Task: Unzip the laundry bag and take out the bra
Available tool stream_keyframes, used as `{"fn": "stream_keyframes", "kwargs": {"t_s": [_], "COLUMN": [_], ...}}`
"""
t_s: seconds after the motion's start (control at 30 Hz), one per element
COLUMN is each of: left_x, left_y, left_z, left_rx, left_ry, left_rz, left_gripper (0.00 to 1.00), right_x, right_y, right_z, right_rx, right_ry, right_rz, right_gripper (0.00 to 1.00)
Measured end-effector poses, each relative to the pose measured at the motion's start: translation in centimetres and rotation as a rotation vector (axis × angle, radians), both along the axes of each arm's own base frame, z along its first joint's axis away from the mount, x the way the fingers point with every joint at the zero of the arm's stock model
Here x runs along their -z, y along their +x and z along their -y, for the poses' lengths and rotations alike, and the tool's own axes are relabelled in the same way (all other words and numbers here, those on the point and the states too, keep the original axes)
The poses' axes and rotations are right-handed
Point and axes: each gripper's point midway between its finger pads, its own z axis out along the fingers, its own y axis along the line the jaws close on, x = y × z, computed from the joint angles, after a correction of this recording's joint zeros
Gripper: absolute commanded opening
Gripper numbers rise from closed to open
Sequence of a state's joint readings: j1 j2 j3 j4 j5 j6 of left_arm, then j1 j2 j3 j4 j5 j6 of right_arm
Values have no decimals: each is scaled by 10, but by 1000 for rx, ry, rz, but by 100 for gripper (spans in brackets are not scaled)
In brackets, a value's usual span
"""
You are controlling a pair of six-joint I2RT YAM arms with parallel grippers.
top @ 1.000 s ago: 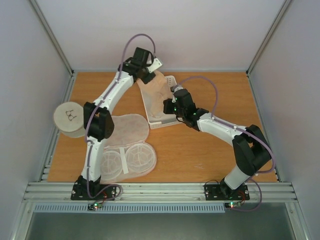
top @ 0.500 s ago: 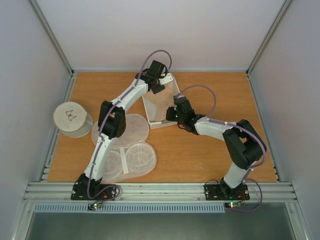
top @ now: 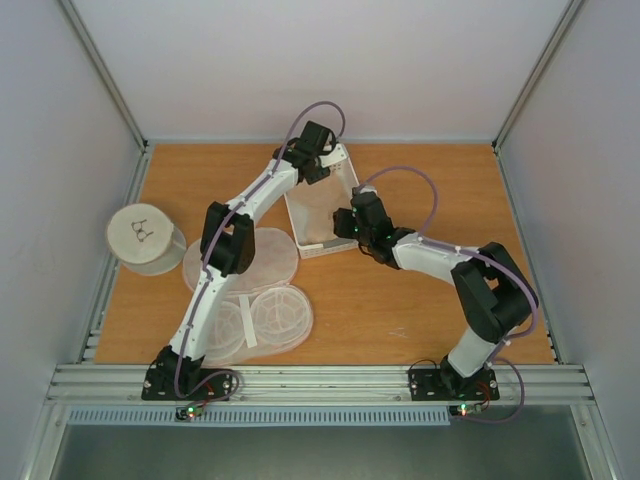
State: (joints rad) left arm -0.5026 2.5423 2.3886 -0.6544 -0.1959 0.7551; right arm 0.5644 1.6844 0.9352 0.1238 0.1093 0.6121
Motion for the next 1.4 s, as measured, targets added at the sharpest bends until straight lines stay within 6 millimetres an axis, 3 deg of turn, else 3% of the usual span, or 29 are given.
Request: {"fn": "stream_keyframes", "kwargs": {"t_s": [0.27,0.43,0.57,0.7,0.8,0.9,0.97,1.03,1.13,1.2,1.3,1.4], "left_x": [-15,-34,-79,-155,-200,-223,-219,-200,-147,-109,-67,-34], "left_y": [2,-9,-31,-74,-113,-139,-150,-161,-180,-196,-213,-217], "left_z": [6,6,1,-20,-46,-90,-129,-163,-211,-232,-252,-272], "left_rx": [-12,-21,-21,-18,-26,-92,-176,-258,-395,-469,-538,-594], "left_ry": [-46,-91,-146,-236,-320,-390,-418,-438,-467,-470,-471,-470], "left_rz": [18,-9,-18,1,-13,-57,-102,-183,-376,-508,-651,-739], "left_gripper": [87,99,99,99,99,99,98,96,94,92,86,86], "right_x": [-37,-64,-92,-114,-120,-113,-107,-102,-98,-94,-85,-79], "right_y": [6,6,1,-17,-38,-62,-77,-90,-105,-111,-118,-122], "right_z": [6,3,-9,-29,-50,-71,-82,-93,-106,-112,-116,-117], "right_rx": [9,-30,-97,-201,-311,-413,-472,-524,-581,-601,-623,-635], "right_ry": [-28,-46,-79,-111,-128,-152,-169,-182,-187,-191,-210,-234], "right_rz": [85,141,194,233,246,230,217,207,203,196,179,167], "right_gripper": [57,58,58,58,58,59,59,59,59,59,60,60]}}
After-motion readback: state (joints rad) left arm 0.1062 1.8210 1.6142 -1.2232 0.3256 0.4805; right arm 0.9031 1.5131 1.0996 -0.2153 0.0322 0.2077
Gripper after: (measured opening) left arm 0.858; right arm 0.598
